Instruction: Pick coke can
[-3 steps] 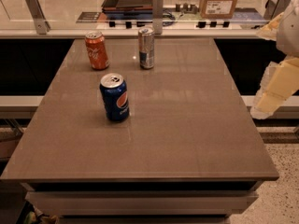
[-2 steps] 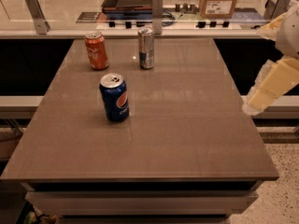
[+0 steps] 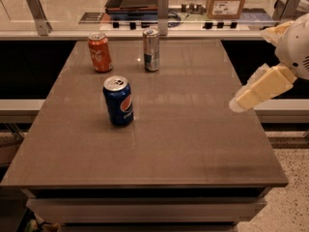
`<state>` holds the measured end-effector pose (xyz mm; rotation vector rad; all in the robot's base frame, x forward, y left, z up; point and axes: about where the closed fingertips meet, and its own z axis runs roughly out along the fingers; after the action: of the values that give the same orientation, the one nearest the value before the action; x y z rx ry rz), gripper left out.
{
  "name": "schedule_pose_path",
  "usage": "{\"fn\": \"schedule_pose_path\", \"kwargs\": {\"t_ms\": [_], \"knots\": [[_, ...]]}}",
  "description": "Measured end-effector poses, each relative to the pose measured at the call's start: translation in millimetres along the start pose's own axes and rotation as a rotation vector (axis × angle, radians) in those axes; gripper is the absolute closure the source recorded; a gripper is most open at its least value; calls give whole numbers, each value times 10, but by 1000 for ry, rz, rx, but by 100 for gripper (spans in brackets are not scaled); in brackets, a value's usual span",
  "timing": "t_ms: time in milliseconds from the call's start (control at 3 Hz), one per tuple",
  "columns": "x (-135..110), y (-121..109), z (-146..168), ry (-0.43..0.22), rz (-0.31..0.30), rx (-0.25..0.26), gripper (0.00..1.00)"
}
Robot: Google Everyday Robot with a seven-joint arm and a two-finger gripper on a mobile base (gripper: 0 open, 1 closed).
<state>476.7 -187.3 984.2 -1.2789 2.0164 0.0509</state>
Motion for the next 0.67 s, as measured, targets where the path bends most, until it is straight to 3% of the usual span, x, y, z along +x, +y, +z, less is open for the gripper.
{"fn": "schedule_pose_path", "kwargs": {"t_ms": [667], "knots": [[-116, -60, 329, -181, 83, 30, 0]]}}
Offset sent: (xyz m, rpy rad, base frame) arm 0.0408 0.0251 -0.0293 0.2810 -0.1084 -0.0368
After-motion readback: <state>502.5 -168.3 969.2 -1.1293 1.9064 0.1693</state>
